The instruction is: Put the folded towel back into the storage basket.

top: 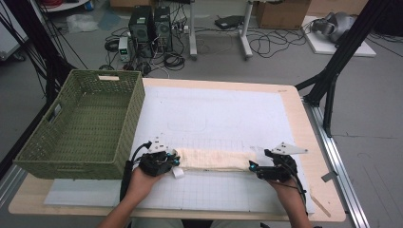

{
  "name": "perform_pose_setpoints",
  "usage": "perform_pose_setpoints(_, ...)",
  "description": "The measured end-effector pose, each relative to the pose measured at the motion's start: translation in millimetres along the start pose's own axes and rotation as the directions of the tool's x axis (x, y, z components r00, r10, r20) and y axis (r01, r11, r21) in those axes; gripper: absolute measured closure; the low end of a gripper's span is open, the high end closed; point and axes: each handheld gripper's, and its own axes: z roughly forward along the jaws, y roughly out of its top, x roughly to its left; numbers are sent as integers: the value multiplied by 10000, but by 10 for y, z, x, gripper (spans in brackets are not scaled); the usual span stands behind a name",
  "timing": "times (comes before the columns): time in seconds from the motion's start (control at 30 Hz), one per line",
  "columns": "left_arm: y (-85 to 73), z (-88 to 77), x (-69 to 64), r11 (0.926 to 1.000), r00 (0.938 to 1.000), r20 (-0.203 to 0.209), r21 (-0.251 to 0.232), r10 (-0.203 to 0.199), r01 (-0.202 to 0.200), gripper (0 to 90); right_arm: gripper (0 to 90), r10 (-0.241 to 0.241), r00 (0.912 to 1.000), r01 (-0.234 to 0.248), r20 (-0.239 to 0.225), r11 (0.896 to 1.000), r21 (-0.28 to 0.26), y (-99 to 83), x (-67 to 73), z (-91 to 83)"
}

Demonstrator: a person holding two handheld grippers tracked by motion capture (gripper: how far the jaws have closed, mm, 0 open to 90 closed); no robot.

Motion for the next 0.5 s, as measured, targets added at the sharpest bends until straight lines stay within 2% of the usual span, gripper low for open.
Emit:
perform_pose_setpoints(0.13, 0, -9, 13, 9998, 9998, 66, 17, -204, 204, 812, 386, -59, 9994, 73, -340, 9991, 413, 11, 44, 47)
perform_pose_setpoints(0.23, 3, -14, 10, 9995, 9995, 76, 42, -300, 300, 811, 452, -163, 9989, 195, -438, 9972, 721, 4, 64, 77)
perform_pose_setpoints(0.37, 3, -14, 4, 9996, 9996, 36, 53, -293, 292, 812, 500, -302, 9990, 344, -331, 9903, 1346, -19, 97, 128)
perform_pose_setpoints(0.5, 2, -21, 6, 9997, 9997, 22, 127, -228, 228, 813, 520, 303, 9994, -269, -194, 9871, 1579, -20, 92, 133)
